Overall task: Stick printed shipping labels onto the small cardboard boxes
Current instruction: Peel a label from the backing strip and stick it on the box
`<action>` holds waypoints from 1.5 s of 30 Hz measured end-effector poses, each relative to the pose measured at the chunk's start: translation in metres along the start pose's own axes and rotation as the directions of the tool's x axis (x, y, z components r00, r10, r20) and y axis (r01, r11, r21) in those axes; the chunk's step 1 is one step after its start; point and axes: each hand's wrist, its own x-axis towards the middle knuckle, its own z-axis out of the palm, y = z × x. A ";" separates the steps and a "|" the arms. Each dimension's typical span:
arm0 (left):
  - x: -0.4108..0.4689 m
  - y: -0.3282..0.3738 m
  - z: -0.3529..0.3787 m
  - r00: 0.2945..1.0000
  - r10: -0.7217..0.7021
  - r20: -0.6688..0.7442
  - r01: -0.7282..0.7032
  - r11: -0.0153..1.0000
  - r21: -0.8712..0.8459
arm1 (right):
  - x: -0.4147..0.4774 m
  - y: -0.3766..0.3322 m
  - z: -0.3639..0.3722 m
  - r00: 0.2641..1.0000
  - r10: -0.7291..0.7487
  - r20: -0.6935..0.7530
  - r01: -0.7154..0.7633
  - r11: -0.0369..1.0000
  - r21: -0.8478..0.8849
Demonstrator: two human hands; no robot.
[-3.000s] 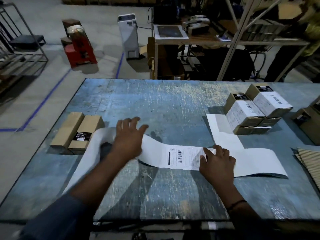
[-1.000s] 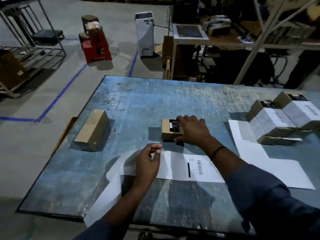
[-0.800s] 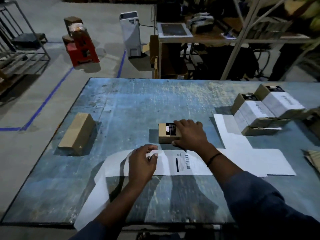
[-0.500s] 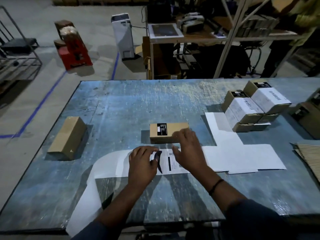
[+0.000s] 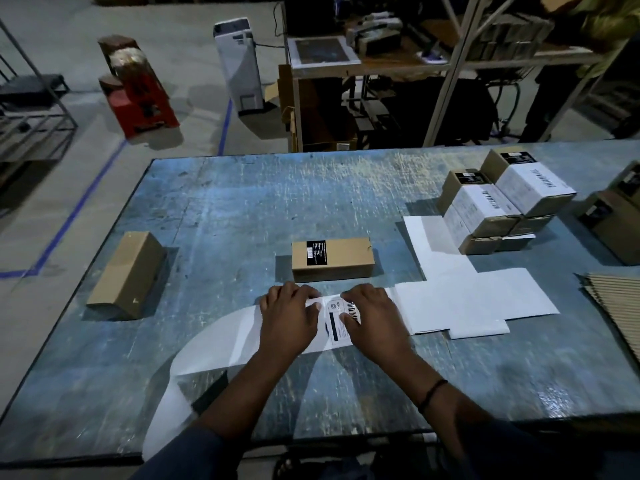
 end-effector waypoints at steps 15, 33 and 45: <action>0.006 0.003 -0.039 0.957 0.031 0.290 0.184 0.706 -0.684 | -0.003 -0.028 -0.018 0.970 0.242 0.018 -0.215 0.822 0.527; -0.018 0.012 -0.052 0.996 0.052 0.077 0.016 0.719 -0.695 | -0.012 -0.042 -0.036 0.965 0.255 0.059 -0.239 0.765 0.599; -0.022 0.012 -0.051 0.986 0.108 0.127 0.011 0.717 -0.697 | -0.015 -0.049 -0.038 0.959 0.275 0.064 -0.254 0.744 0.618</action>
